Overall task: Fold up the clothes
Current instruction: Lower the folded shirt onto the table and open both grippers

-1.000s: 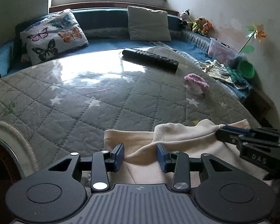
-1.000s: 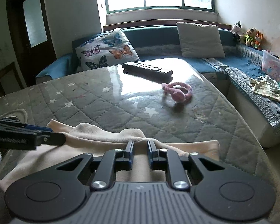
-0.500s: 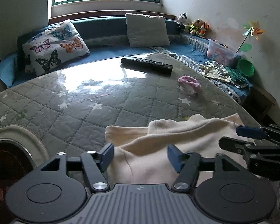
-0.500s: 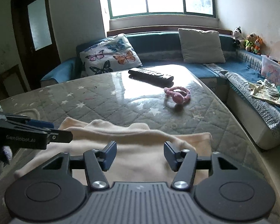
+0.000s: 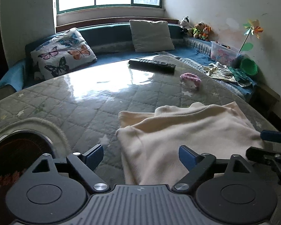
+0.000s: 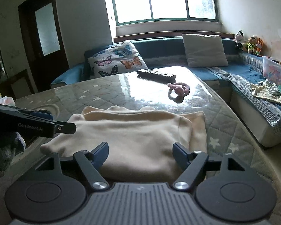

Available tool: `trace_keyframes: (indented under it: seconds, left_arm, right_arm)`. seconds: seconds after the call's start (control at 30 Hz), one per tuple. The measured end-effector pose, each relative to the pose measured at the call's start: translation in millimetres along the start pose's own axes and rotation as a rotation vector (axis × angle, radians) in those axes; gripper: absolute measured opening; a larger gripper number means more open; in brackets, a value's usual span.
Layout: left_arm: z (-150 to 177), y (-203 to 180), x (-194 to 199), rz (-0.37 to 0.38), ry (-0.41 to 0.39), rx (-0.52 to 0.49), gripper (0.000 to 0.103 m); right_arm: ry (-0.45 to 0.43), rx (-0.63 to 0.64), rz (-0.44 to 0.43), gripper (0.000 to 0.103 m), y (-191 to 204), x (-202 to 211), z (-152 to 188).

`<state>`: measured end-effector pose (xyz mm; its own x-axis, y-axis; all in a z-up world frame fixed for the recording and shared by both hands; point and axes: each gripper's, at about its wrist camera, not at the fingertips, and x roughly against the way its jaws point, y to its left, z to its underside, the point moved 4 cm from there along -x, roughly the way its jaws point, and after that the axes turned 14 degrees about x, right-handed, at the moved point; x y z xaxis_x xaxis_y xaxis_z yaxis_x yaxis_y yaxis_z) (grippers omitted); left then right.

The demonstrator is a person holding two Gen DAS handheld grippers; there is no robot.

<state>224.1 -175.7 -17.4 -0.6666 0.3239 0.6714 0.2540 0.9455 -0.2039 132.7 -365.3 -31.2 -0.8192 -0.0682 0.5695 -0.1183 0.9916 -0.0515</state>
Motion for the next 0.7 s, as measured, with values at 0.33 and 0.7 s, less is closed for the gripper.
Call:
trace_keyframes:
  seconds: [0.33, 0.7]
  left_arm:
    - [18, 9, -6, -0.038, 0.020, -0.018, 0.091]
    - [22, 13, -7, -0.041, 0.030, -0.009, 0.094]
  right_arm:
    - [0.038, -0.011, -0.014, 0.079, -1, -4, 20]
    - [-0.002, -0.003, -0.080, 0.082, 15, 0, 9]
